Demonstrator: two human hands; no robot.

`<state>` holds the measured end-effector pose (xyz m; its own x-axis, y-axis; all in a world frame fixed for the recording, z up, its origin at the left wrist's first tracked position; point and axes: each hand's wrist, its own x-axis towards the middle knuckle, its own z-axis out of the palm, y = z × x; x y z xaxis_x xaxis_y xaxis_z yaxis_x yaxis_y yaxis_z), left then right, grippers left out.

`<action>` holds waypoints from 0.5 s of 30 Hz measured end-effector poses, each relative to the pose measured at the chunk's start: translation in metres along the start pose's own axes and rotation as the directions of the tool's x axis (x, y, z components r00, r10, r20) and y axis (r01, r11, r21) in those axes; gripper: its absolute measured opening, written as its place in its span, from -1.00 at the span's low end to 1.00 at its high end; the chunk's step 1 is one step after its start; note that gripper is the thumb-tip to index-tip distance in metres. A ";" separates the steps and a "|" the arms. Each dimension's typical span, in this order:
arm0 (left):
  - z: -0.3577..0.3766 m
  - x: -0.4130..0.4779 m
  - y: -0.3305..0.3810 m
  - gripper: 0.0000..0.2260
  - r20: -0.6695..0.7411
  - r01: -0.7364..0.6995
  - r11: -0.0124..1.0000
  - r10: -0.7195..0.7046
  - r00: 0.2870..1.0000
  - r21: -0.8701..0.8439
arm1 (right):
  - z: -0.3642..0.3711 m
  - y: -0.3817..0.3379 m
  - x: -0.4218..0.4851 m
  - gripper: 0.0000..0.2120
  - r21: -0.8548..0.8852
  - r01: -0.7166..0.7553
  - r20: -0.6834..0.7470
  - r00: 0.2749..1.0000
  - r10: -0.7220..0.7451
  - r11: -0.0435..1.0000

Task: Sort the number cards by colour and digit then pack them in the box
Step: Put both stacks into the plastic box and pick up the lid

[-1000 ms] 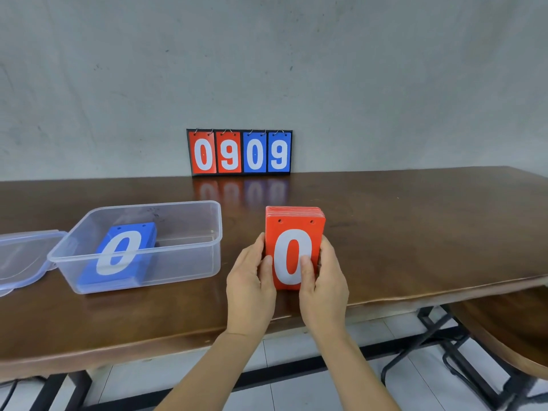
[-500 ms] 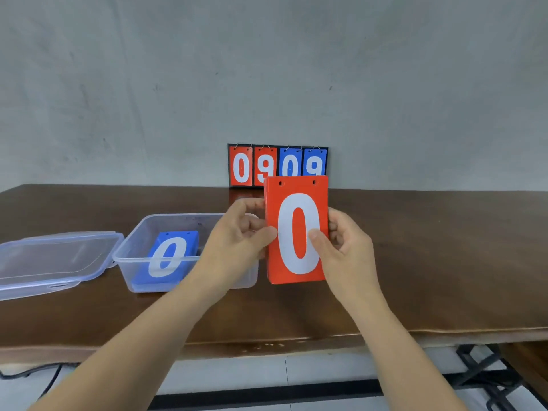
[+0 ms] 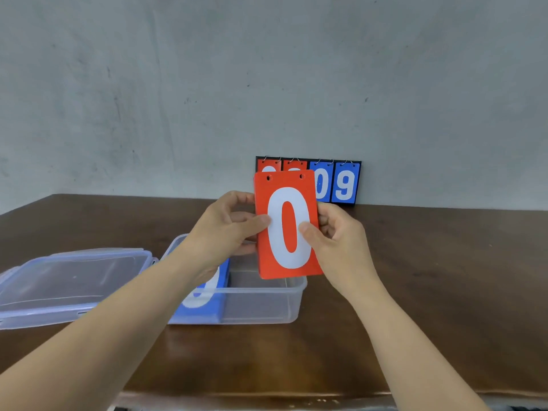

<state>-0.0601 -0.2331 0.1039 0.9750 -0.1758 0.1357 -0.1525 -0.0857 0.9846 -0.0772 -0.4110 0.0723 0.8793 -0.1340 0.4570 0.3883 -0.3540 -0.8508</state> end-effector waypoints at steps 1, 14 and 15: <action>-0.005 0.005 0.000 -0.71 0.018 0.008 1.000 -0.007 1.000 -0.011 | 0.004 0.000 0.005 -0.72 0.013 0.002 0.008 1.000 -0.002 1.000; -0.060 0.062 -0.038 -0.75 0.190 0.285 0.954 -0.264 0.946 -0.094 | 0.014 0.041 0.016 -0.10 -0.266 -0.094 0.318 0.931 0.179 0.959; -0.063 0.064 -0.042 -0.75 0.195 0.306 0.949 -0.287 0.938 -0.075 | 0.014 0.046 0.012 -0.04 -0.293 -0.101 0.361 0.909 0.208 0.951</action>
<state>0.0185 -0.1792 0.0777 0.9268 -0.3313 -0.1768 0.1657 -0.0616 0.9843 -0.0452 -0.4162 0.0355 0.9797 0.1385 0.1453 0.1995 -0.5940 -0.7793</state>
